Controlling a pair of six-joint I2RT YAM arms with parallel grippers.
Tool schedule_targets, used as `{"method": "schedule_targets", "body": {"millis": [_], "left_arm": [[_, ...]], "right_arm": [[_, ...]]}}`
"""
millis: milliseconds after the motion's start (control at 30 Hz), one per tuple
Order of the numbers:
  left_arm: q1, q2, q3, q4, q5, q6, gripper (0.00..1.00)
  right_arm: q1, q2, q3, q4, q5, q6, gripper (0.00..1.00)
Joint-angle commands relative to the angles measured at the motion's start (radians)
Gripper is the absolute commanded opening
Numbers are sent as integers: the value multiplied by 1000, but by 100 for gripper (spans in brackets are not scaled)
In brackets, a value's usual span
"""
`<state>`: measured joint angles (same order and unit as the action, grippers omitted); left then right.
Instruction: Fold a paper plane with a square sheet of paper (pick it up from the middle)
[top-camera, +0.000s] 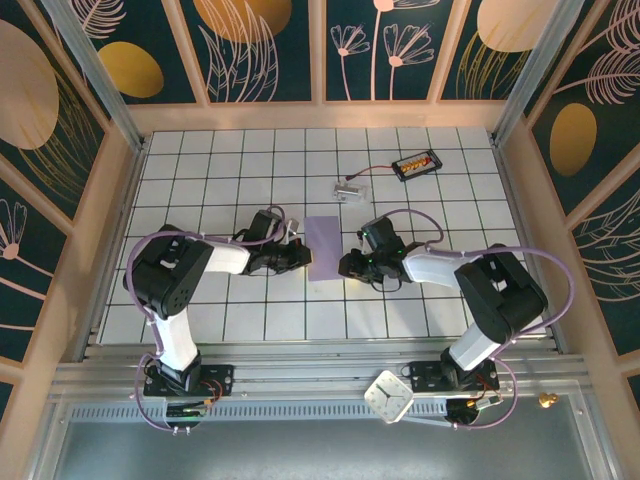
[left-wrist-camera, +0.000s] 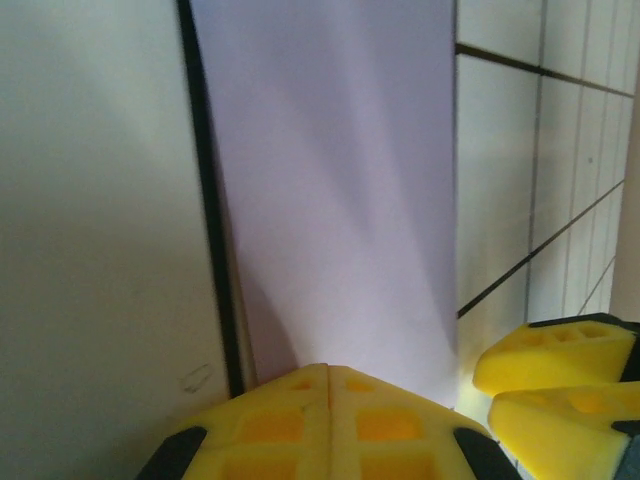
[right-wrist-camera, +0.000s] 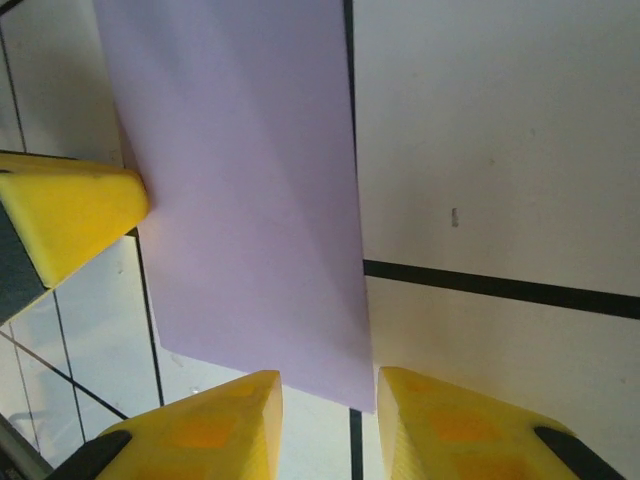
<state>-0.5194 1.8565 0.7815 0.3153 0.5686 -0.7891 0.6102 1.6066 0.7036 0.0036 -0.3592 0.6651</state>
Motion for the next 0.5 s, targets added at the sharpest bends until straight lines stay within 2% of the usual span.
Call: {"method": "schedule_targets", "body": {"millis": [0, 467], "left_arm": [[-5, 16, -22, 16, -1, 28, 0], [-5, 27, -30, -18, -13, 62, 0]], "right_arm": [[10, 25, 0, 34, 4, 4, 32], [10, 38, 15, 105, -62, -3, 30]]}}
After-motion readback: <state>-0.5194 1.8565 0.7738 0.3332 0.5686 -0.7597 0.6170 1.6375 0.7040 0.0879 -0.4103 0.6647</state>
